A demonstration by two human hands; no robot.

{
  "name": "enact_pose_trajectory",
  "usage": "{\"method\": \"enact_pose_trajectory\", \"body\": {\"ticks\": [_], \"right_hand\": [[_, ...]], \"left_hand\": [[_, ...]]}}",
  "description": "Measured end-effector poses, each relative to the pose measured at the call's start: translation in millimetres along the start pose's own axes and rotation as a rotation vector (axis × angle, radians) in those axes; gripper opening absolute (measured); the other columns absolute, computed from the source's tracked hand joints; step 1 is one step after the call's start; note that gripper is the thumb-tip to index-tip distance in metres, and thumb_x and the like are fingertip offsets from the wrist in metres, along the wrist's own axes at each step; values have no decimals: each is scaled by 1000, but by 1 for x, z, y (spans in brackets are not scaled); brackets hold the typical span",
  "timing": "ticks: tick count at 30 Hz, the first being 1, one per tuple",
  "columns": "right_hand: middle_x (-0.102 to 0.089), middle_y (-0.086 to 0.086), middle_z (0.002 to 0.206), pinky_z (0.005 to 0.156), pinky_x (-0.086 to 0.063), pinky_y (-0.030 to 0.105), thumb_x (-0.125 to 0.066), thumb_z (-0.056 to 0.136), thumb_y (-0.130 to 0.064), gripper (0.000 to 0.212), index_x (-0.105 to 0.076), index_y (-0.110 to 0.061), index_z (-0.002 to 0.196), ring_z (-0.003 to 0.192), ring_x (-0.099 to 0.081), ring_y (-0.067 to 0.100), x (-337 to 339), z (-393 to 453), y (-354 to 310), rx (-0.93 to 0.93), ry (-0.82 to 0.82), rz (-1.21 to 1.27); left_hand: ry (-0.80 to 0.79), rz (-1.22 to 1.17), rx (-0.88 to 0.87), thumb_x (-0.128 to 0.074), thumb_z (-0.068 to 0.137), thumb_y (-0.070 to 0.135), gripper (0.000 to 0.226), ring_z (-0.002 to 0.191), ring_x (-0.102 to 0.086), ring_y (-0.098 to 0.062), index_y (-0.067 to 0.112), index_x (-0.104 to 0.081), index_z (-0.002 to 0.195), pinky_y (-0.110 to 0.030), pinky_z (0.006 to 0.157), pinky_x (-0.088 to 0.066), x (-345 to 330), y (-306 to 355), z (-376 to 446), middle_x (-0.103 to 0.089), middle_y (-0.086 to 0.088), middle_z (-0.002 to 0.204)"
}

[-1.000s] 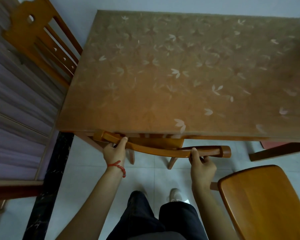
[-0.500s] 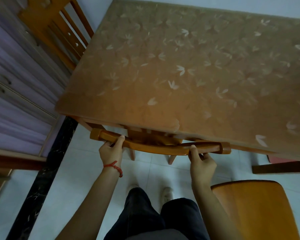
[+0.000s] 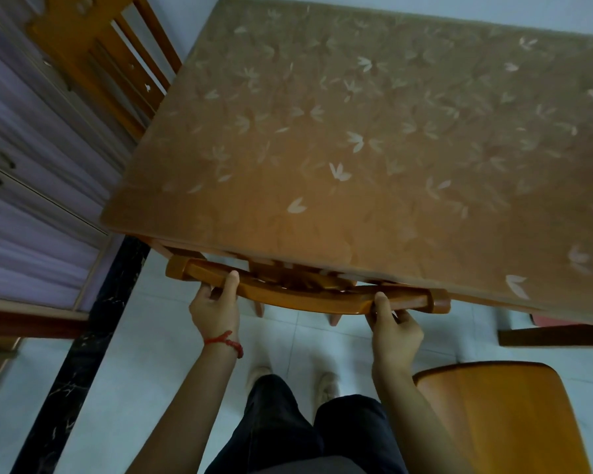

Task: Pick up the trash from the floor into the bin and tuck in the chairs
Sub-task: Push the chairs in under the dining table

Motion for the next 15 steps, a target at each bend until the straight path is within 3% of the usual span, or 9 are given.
{"method": "enact_pose_trajectory", "body": {"ticks": [11,15], "right_hand": [[-63,5,56,77,-53,48,-63,82,-20,29,-59,-12,55,65,-63,24,-24,-5,-2,-14,65,-28],[-64,5,58,77,-54,43,-64,82,-19,26,-61,-9,57,67,-65,21,-24,-5,-3,-38,102,-15]], "left_hand": [[9,31,-8,-67,82,20,15,72,-60,-13,23,-60,69,-43,83,-51,3,9,33,-62,3,72],[0,32,-21,-66,83,21,9,78,-61,-14,24,-62,76,-43,85,-50,1,8,33,-64,6,77]]}}
Point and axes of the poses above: each hand's wrist, its own z-axis towards the middle knuckle, its own x-axis out of the back of the hand, y = z × x, the point moved 3 cm from there along z, towards the middle knuckle
